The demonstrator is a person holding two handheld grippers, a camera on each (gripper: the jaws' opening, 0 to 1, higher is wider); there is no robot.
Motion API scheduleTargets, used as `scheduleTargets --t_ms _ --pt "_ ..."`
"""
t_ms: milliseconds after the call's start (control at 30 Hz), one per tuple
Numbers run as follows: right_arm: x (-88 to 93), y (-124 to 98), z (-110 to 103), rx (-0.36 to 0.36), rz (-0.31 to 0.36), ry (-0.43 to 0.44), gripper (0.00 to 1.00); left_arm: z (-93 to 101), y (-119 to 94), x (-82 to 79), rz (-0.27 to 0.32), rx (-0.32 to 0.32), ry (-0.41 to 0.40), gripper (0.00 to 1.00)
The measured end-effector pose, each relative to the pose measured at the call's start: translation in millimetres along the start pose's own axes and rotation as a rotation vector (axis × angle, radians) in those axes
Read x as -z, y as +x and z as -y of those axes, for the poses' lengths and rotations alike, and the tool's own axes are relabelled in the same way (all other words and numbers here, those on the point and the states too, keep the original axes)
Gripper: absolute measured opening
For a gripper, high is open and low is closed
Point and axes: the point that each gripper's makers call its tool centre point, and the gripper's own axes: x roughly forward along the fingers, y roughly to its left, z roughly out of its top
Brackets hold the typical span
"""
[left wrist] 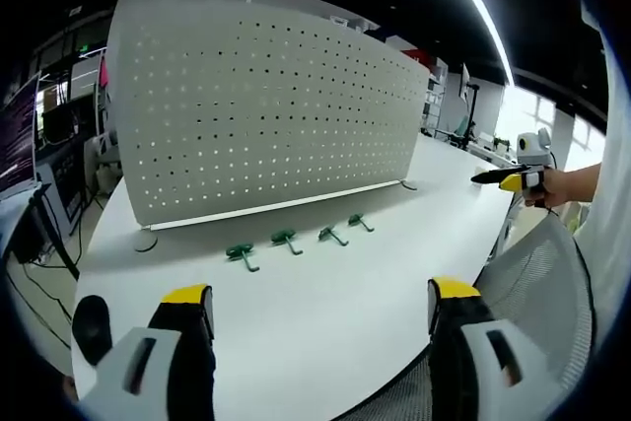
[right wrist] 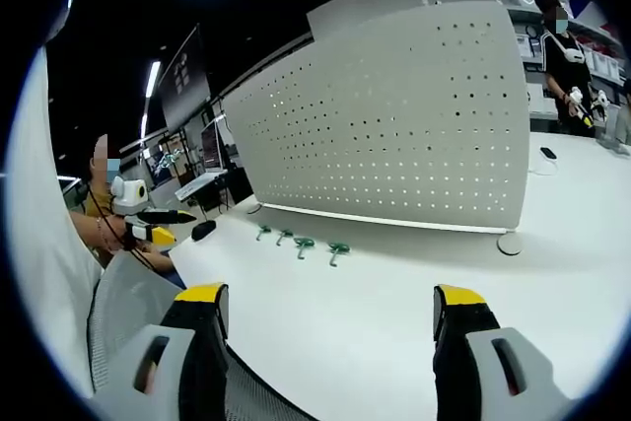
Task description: Insert the hook assembly into the mounting plate slot until the hook locks in place.
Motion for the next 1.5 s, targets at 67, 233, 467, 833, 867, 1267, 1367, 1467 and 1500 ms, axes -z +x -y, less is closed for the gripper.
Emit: scheduleTargets --t_ms 67,233,467,833,867,1267,1367,1467,1500 --pt "-0.3 0.8 0.1 0.000 0.001 0.002 0.82 -1.1 1.5 1.6 -0.006 0.002 -0.003 0.92" --pt "0.4 3.3 2.0 -0.002 -0.008 0.000 0.82 -4.6 3.7 3.4 -0.015 0.002 -0.003 0.92" --pt "0.0 7.9 1.7 -0.009 -0.007 0.001 0.82 -7.7 6.8 4.8 -0.028 0.000 0.002 0.92" --pt "-0.5 14.0 -3.4 -0.024 -0.001 0.006 0.79 -14.4 15.8 9.2 -0.099 0.039 0.056 0.92" --pt "-0.9 14.8 -3.8 -0.025 -0.001 0.004 0.80 -15.9 17.6 9.2 -0.109 0.042 0.067 0.92" --pt "-0.8 17.1 -6.1 -0.024 -0.001 -0.001 0.80 -31.1 35.4 10.7 -0.206 0.086 0.161 0.91" --pt "-0.8 16.3 -5.8 -0.020 0.002 0.004 0.80 -36.6 41.0 10.5 -0.231 0.100 0.189 0.91" --pt "0.3 15.7 -5.7 -0.018 0.002 0.007 0.80 -42.5 45.9 11.5 -0.257 0.111 0.215 0.91" --pt "0.9 15.7 -5.8 -0.017 0.002 0.009 0.80 -44.9 48.3 12.6 -0.270 0.118 0.219 0.91"
